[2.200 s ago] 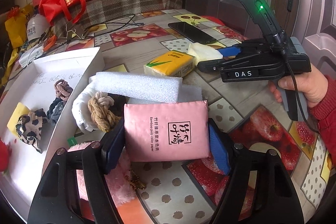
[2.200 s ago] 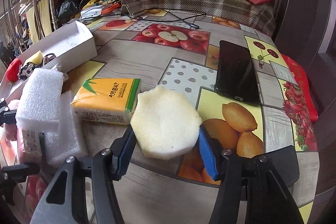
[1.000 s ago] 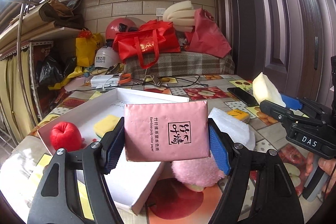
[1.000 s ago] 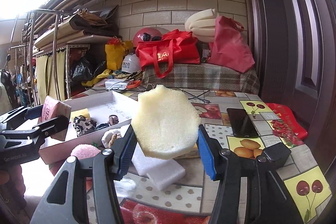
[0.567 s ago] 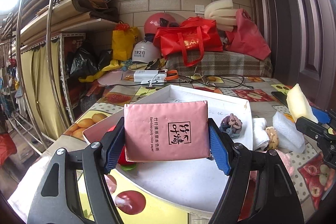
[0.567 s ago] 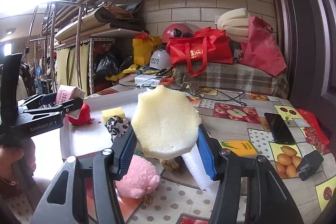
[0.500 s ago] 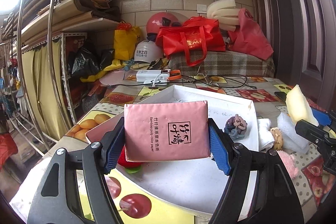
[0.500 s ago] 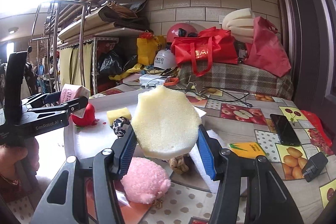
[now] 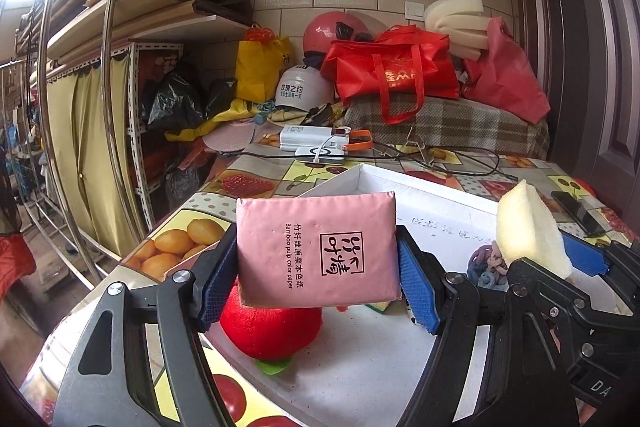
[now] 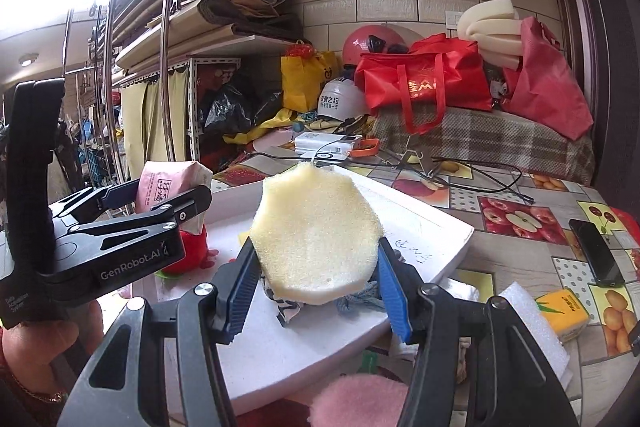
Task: Organize soft objects
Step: 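Carry the pink packet and white foam pad over the white tray, then open the left tool to drop the packet while the right tool releases the foam pad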
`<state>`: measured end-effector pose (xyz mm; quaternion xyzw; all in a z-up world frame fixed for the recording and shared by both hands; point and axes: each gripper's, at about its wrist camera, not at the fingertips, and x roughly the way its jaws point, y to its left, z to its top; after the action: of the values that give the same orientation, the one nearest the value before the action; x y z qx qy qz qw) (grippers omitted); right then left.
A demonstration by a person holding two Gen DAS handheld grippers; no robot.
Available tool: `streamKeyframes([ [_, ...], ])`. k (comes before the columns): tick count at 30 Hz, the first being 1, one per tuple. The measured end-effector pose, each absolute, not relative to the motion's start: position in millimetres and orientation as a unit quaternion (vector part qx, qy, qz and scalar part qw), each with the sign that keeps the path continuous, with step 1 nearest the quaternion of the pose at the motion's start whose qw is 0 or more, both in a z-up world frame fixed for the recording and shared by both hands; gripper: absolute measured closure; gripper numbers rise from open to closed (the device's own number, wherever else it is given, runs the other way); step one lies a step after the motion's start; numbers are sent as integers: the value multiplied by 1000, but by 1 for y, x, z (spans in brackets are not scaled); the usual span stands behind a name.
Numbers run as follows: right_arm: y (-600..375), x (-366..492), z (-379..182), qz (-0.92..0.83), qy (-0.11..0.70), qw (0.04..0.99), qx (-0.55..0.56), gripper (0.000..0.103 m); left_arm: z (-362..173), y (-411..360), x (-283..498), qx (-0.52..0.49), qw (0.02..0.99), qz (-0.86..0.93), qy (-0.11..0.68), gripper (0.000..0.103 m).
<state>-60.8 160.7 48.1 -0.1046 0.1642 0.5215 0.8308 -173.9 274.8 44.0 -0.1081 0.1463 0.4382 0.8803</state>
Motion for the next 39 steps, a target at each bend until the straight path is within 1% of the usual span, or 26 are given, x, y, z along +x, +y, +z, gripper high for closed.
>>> streamKeyframes([
  [6,185,-48,46,507,196,833,-99,45,42,287,-169,-128,870,449,158,28],
  [8,188,-48,45,502,202,834,-105,42,42,287,-170,-130,869,451,157,24],
  [9,187,-49,45,502,201,835,-107,35,43,286,-170,-128,870,450,156,20],
  [10,186,-50,45,499,196,837,-107,25,43,286,-170,-128,870,450,155,18],
  [11,183,-51,46,496,194,840,-102,22,43,287,-170,-131,870,449,155,17],
  [13,182,-48,46,497,196,840,-97,19,43,290,-172,-140,867,453,154,5],
  [15,181,-47,47,495,194,842,-95,18,42,292,-175,-149,865,456,151,0],
  [21,179,-56,50,496,162,847,-100,18,44,289,-176,-143,860,468,143,0],
  [28,166,-62,55,499,128,853,-76,18,45,289,-188,-153,853,484,119,0],
  [39,138,-61,56,496,113,858,-76,18,47,265,-190,-119,854,495,106,0],
])
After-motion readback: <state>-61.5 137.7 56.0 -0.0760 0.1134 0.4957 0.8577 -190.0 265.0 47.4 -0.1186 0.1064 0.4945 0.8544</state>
